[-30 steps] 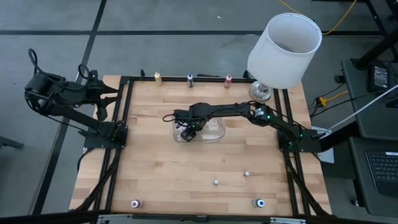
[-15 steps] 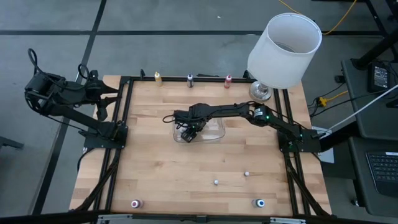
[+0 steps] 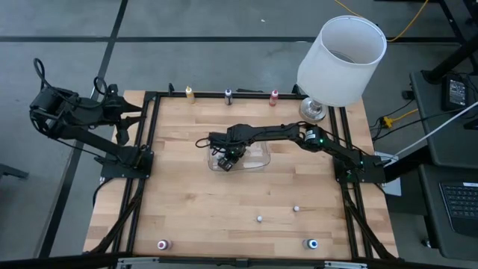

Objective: Pick & Place food coloring
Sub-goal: Put the pink food coloring bottle into the transparent bin

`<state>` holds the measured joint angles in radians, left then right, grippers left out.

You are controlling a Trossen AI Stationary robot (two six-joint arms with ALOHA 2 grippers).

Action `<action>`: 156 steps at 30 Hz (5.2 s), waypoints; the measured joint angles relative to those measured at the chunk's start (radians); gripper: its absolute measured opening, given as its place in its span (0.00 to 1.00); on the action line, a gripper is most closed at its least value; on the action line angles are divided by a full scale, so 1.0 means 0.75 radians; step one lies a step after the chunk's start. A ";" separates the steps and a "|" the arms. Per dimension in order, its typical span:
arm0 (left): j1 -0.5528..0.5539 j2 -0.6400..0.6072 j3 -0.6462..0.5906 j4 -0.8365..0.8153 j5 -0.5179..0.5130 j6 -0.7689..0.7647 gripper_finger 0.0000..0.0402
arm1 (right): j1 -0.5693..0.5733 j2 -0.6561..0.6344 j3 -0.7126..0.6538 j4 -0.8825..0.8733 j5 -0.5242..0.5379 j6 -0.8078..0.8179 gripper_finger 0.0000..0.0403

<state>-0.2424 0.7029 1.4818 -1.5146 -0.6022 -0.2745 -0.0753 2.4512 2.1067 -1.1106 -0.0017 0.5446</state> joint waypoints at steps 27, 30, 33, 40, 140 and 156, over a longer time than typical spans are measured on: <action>0.000 0.000 0.000 -0.001 0.010 0.021 0.29 | 0.046 -0.275 0.005 -0.248 0.047 0.030 0.13; 0.000 0.000 0.000 -0.001 0.032 0.014 0.29 | 0.046 -0.338 0.005 -0.276 0.051 0.032 0.15; 0.000 0.000 0.000 -0.001 0.035 -0.002 0.29 | 0.047 -0.399 0.006 -0.292 0.077 0.029 0.15; 0.000 0.028 -0.008 0.029 0.029 -0.039 0.29 | 0.047 -0.533 0.006 -0.264 0.085 -0.138 0.14; 0.413 0.521 -0.436 1.427 0.616 0.390 0.18 | 0.026 -0.650 0.327 -0.013 0.094 -1.005 0.33; 0.401 0.366 -0.312 1.434 0.459 0.487 0.17 | -0.112 -0.754 0.157 0.317 -0.120 -0.803 0.55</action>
<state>0.0586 0.9775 1.2476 -0.4392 -0.2583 0.0909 -0.1593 1.8855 2.2245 -0.8727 -0.0919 -0.0574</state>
